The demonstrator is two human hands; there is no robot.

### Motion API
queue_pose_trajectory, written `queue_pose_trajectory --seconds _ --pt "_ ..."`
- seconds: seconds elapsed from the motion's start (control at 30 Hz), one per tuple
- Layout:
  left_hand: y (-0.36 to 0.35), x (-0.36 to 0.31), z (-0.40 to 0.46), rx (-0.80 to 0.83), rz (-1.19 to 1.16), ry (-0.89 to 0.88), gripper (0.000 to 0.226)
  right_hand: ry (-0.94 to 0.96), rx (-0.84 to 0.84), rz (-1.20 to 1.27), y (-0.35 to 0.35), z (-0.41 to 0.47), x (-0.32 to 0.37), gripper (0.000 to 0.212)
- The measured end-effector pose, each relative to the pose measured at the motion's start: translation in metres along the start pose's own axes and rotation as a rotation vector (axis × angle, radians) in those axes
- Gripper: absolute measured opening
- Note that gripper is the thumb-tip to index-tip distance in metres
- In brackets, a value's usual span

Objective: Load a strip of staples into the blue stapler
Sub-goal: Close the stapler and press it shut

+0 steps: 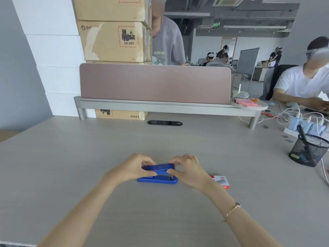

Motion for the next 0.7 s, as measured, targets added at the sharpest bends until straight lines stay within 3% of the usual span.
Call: queue_pose_trajectory --seconds 0.7 --pt "-0.006 0.004 -0.002 -0.026 0.024 -0.005 0.021 -0.054 0.034 -0.009 -0.014 -0.005 -0.012 0.018"
Point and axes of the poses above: each hand's wrist, its own z-axis towards the middle knuckle, its own y-axis out of the back of the hand, x = y × z, the point moved 8 cm from there along z, towards the middle knuckle, and after that the axes turned 12 degrees about -y, right-handed, at the moved point
